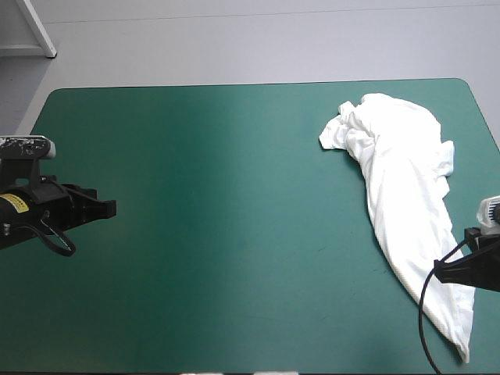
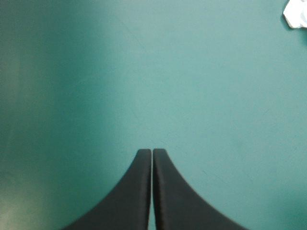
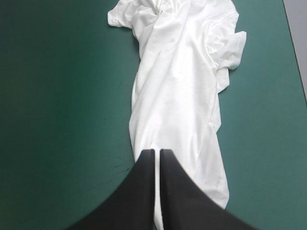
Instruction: Fold the cloth
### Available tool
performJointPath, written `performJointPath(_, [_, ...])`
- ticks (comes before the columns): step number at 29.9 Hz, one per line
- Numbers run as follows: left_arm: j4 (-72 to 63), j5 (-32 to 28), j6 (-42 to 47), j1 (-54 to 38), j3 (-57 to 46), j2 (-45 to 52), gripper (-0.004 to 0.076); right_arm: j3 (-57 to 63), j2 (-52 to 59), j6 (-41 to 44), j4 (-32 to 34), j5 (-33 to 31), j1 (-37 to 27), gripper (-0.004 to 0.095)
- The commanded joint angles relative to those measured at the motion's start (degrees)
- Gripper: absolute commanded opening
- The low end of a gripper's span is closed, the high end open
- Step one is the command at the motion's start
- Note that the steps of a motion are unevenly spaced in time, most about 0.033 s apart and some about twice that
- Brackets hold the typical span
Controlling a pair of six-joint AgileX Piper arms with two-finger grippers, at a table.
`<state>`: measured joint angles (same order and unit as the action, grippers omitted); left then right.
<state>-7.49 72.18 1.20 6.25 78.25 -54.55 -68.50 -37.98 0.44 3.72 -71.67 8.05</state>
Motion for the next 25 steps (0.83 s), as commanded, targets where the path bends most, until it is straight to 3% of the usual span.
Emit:
performJointPath(1, [-1.25, 0.94, -0.11, 0.12, 1.21, 0.65, 0.0011, -2.75, -0.53, 0.02, 1.08, 1.09, -0.07, -0.0019])
performJointPath(17, [-1.81, 0.94, -0.11, 0.12, 1.21, 0.65, 0.0011, -4.21, -0.53, -0.44, 1.82, 1.86, -0.07, 0.0012])
performJointPath(19, [-1.81, 0.94, -0.11, 0.12, 1.21, 0.65, 0.0011, -4.21, -0.53, -0.44, 1.67, 3.65, -0.07, 0.0099])
performJointPath(25, [-1.81, 0.94, -0.11, 0.12, 1.21, 0.65, 0.0011, -4.21, -1.82, 0.72, -1.39, 3.2, -0.07, 0.0558])
